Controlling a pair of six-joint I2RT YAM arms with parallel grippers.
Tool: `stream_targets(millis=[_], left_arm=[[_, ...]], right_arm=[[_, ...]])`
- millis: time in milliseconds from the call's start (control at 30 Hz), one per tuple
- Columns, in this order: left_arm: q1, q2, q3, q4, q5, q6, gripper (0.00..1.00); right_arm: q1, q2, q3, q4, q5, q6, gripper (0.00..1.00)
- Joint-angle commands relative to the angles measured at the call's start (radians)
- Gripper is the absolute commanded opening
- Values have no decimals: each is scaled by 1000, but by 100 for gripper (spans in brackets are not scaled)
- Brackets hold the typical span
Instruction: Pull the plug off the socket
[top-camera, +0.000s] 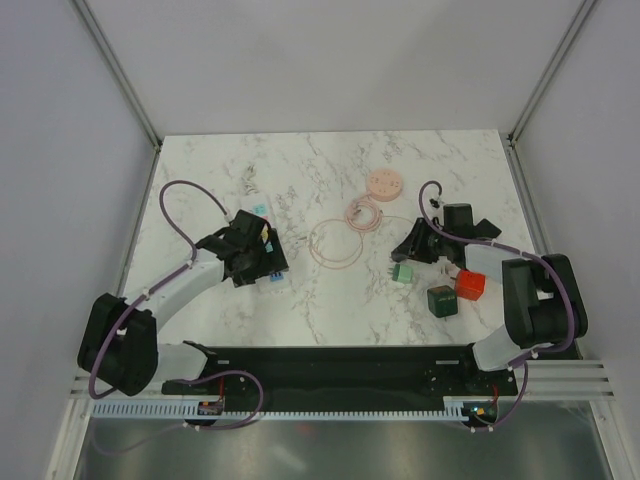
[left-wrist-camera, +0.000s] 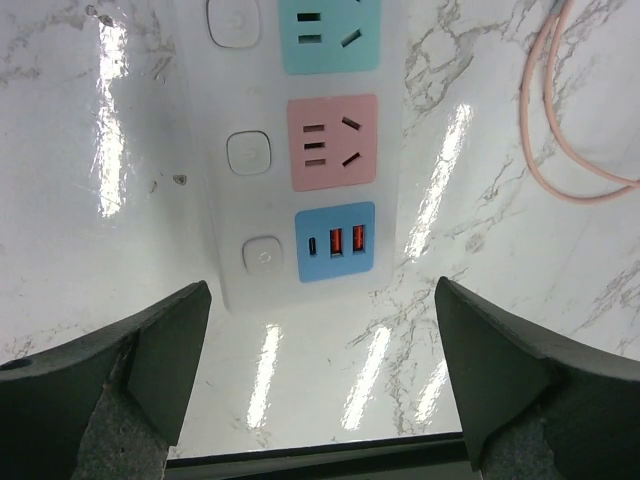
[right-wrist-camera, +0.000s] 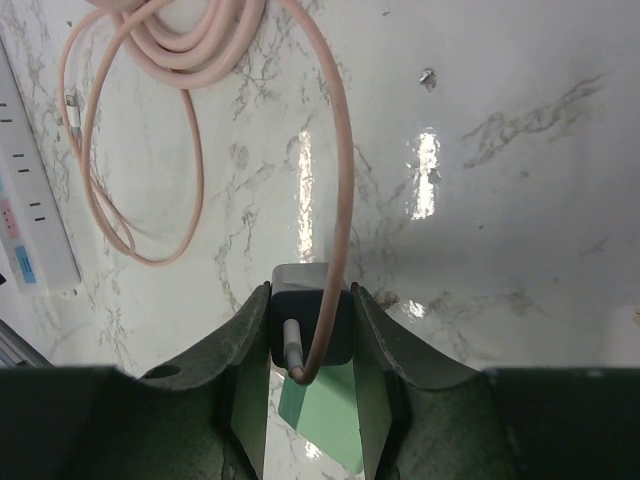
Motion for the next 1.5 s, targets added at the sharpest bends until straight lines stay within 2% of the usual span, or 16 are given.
stream_targets(millis=[0, 233, 433, 533, 733, 867, 967, 1033, 1133, 1300, 1400, 1467], left_arm=[[1, -31, -10, 13, 7, 48, 100], [1, -52, -13, 9, 7, 43, 100], [1, -132, -6, 10, 29, 59, 98], [0, -158, -13, 13, 44, 57, 96], [1, -187, -38, 44, 90, 36, 95], [1, -218, -68, 97, 145, 25, 93], [-2, -248, -97, 159, 199, 14, 93], [-2, -256, -111, 199, 257, 13, 94], [-19, -261, -134, 288, 349, 14, 100], [-92, -305, -160, 361, 363, 11, 100], [-118, -353, -226, 395, 368, -19, 100], [-121, -426, -292, 420, 380, -35, 100]], right_arm=[[-35, -35, 7, -24, -30, -39, 39], [-43, -39, 37, -86, 17, -49, 46], [-43, -50, 42, -127, 59, -76, 65], [-43, -68, 38, -133, 59, -77, 70], [-29, -154, 67, -201, 56, -83, 75], [18, -249, 114, -290, 137, -105, 78], [107, -297, 152, -345, 197, -102, 80], [208, -311, 183, -377, 281, -91, 80], [343, -330, 200, -382, 385, -50, 81], [563, -370, 148, -330, 557, 29, 85], [603, -436, 58, -285, 635, 82, 98], [606, -520, -23, -265, 661, 108, 98]])
